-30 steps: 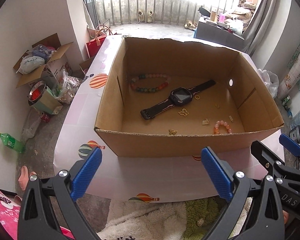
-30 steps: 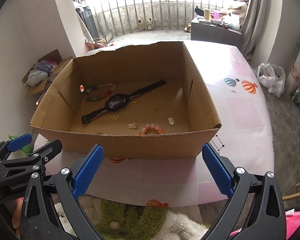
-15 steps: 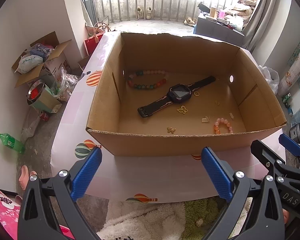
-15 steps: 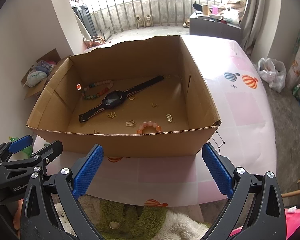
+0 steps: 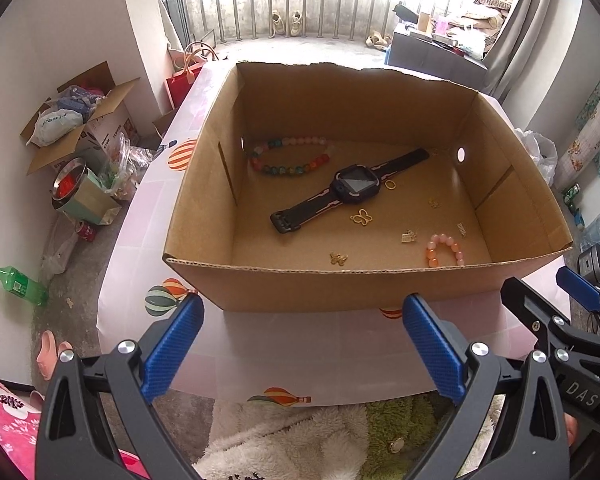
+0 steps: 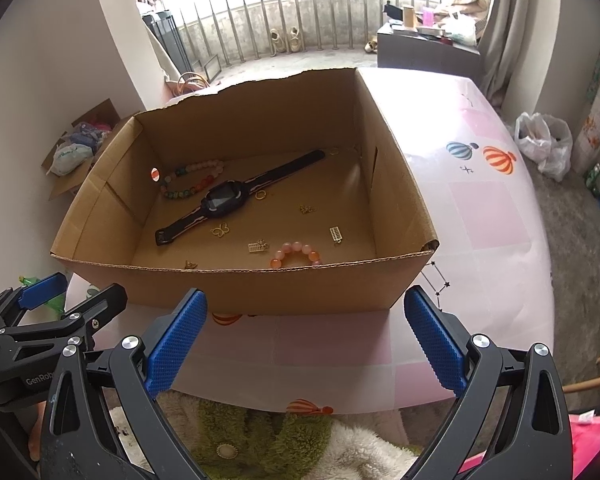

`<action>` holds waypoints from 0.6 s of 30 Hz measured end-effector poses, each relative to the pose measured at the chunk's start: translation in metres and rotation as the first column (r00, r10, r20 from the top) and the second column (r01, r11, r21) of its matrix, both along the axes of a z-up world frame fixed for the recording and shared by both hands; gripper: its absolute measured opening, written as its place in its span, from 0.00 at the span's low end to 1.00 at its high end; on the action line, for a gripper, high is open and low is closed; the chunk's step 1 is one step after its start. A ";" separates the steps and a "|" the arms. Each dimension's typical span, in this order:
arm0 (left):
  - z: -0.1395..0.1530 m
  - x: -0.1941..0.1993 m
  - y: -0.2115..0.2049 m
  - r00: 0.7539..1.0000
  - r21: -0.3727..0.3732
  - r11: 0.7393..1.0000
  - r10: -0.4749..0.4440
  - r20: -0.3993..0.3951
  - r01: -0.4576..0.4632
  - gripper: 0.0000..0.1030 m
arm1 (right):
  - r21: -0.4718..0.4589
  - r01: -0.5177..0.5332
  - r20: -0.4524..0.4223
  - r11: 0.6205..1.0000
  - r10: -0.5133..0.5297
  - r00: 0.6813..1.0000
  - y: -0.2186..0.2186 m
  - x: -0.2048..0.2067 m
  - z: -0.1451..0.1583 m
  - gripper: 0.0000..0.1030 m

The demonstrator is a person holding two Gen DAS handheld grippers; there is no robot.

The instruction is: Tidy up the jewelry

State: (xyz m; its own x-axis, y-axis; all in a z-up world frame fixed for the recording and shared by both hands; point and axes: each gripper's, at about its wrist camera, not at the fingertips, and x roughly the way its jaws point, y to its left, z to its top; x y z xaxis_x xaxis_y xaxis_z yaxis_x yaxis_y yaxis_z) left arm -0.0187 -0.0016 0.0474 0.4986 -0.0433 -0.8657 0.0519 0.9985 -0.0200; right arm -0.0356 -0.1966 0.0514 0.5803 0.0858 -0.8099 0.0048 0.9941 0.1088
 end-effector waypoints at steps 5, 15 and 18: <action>0.001 -0.001 0.000 1.000 0.002 1.000 -0.003 0.005 0.003 0.95 | 0.001 0.002 0.000 1.000 -0.002 1.000 -0.001 0.001 0.000 0.92; 0.001 0.000 -0.001 1.000 0.002 1.000 -0.002 0.002 0.002 0.95 | -0.001 -0.001 0.000 1.000 0.001 1.000 -0.001 0.001 0.000 0.92; -0.001 0.000 0.000 1.000 0.003 1.000 0.000 -0.003 0.000 0.95 | -0.001 -0.006 -0.002 1.000 0.006 1.000 0.000 0.001 0.000 0.92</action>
